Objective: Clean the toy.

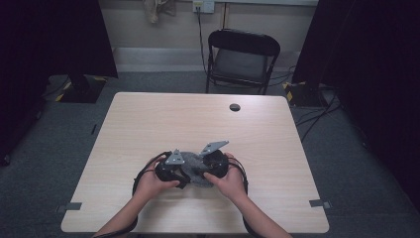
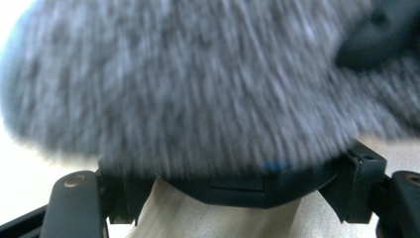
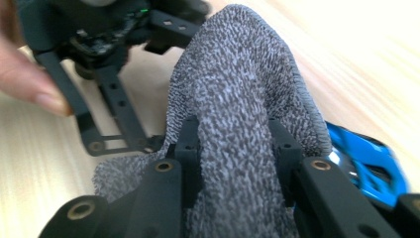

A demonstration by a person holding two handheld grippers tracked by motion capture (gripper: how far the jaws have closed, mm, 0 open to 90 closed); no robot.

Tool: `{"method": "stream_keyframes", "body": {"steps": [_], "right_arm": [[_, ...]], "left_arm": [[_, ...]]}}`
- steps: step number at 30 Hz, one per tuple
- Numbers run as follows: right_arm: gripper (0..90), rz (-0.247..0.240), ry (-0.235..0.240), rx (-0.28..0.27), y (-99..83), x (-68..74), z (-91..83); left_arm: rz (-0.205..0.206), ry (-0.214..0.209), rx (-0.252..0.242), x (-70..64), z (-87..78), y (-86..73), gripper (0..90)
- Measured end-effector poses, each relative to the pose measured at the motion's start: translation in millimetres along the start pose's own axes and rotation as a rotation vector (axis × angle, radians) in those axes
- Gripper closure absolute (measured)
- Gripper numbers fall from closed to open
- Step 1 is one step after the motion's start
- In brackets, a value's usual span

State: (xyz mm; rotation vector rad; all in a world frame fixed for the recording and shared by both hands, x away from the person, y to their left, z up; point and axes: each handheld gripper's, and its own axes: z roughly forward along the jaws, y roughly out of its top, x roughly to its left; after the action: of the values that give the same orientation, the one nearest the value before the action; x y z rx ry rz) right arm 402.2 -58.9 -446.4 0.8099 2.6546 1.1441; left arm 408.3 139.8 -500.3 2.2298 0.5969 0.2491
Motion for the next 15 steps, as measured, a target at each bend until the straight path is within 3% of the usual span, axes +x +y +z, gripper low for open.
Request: {"method": "stream_keyframes", "body": {"steps": [5, 15], "right_arm": [[66.3, -0.034, -0.006, 0.037, 1.5, 6.3, 9.2], [66.6, -0.038, -0.034, 0.054, 2.6, 2.0, 6.2]], "left_arm": [[0.0, 0.0, 0.0, 0.0, 0.0, 0.0, 24.5], [0.0, 0.001, 0.0, -0.1, 0.0, 0.0, 24.5]]}}
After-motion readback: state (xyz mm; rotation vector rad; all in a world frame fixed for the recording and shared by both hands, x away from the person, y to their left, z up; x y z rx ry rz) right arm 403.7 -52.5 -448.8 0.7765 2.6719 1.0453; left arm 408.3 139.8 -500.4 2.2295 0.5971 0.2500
